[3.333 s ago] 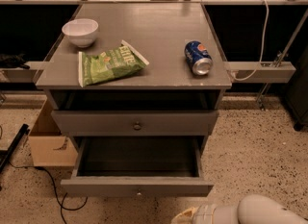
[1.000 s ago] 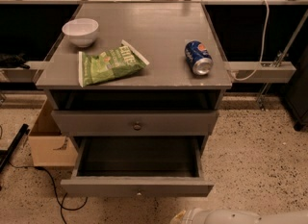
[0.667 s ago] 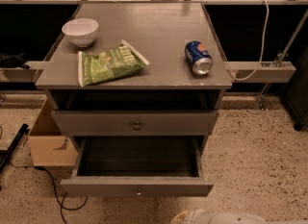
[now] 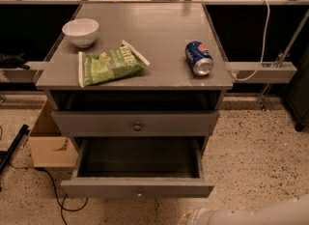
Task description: Close middle drawer
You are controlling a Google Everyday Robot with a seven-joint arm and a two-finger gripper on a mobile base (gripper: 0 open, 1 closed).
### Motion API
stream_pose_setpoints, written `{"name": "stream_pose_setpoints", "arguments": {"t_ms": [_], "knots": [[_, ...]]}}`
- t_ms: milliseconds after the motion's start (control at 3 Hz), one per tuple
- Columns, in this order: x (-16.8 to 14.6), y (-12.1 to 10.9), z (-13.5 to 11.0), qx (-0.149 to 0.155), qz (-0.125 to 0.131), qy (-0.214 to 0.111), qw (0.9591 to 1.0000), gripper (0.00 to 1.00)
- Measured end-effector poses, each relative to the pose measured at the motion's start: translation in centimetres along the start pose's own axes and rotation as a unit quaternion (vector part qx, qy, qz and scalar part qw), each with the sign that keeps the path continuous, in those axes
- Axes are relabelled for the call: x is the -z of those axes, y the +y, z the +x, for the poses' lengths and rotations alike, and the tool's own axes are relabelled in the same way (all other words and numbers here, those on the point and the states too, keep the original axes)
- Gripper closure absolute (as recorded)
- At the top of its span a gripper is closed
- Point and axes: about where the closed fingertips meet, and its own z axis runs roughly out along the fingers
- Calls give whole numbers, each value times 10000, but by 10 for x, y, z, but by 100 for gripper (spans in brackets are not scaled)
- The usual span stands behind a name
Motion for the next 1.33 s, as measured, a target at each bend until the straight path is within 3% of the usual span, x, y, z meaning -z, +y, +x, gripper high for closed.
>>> {"name": "stream_pose_setpoints", "arguments": {"t_ms": [667,1000,1333], "knots": [[5,-1,-7,76,-10,-115,9999,100],[5,-11,-3,-47,-31,-177,9998,100],[-4,-40,12,-254,127,34,9996,100]]}}
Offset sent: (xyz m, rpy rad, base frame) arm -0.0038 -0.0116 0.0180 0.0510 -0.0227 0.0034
